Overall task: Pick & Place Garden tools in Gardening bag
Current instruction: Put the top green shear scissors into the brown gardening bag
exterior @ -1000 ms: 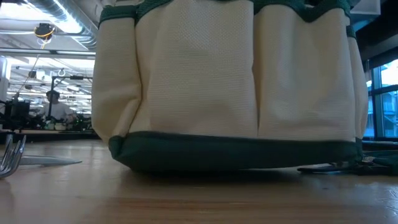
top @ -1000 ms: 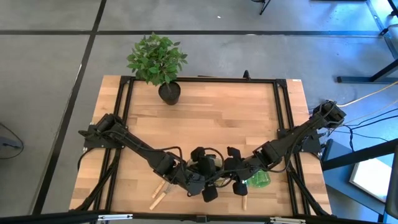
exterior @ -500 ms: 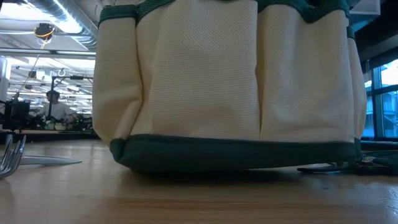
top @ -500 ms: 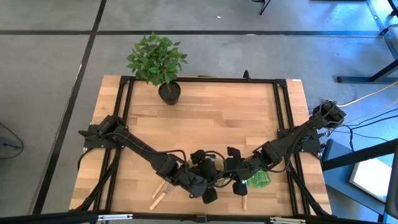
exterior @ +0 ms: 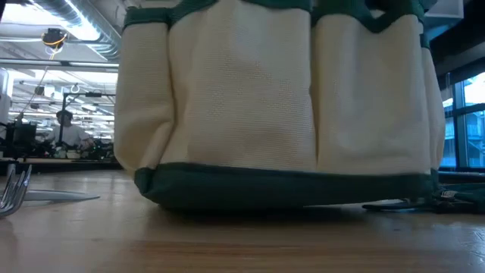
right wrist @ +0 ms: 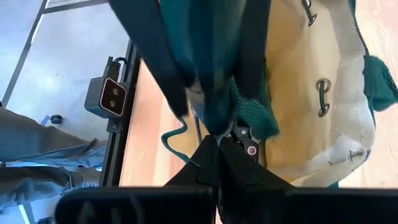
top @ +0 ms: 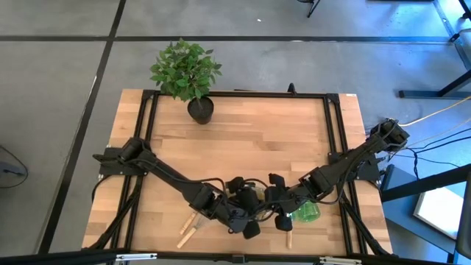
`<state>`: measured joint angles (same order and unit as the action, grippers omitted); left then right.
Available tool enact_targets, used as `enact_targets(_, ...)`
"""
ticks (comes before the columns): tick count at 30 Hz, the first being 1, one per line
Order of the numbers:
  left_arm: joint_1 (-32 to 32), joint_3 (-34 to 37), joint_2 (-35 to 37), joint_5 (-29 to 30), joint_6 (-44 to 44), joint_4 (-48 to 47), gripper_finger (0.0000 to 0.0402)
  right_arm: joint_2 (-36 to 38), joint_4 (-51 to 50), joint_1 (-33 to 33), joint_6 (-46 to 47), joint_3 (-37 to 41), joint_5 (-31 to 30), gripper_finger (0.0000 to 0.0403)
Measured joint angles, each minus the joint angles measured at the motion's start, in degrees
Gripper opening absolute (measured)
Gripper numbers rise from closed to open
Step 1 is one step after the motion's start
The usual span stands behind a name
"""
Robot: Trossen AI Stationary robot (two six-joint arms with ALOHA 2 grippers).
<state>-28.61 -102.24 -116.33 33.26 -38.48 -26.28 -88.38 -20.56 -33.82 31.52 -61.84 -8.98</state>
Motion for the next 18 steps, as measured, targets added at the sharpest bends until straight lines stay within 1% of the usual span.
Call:
enact_targets(5,0.1,0.0,-1.2,0.2,-0.3,1.8,0.0062,-0.1,-0.3,0.0,0.0,0.0,0.2,0.0)
enact_targets(10,0.1,0.1,-1.0,3.8,-0.3,2.4,0.0062,0.0,-0.3,-0.1,-0.3,0.0,-0.1,0.0)
enact_targets(18,0.5,0.0,-1.1,7.5,-1.6,5.0,0.0062,0.0,-0.7,-0.1,-0.5,0.0,0.4,0.0)
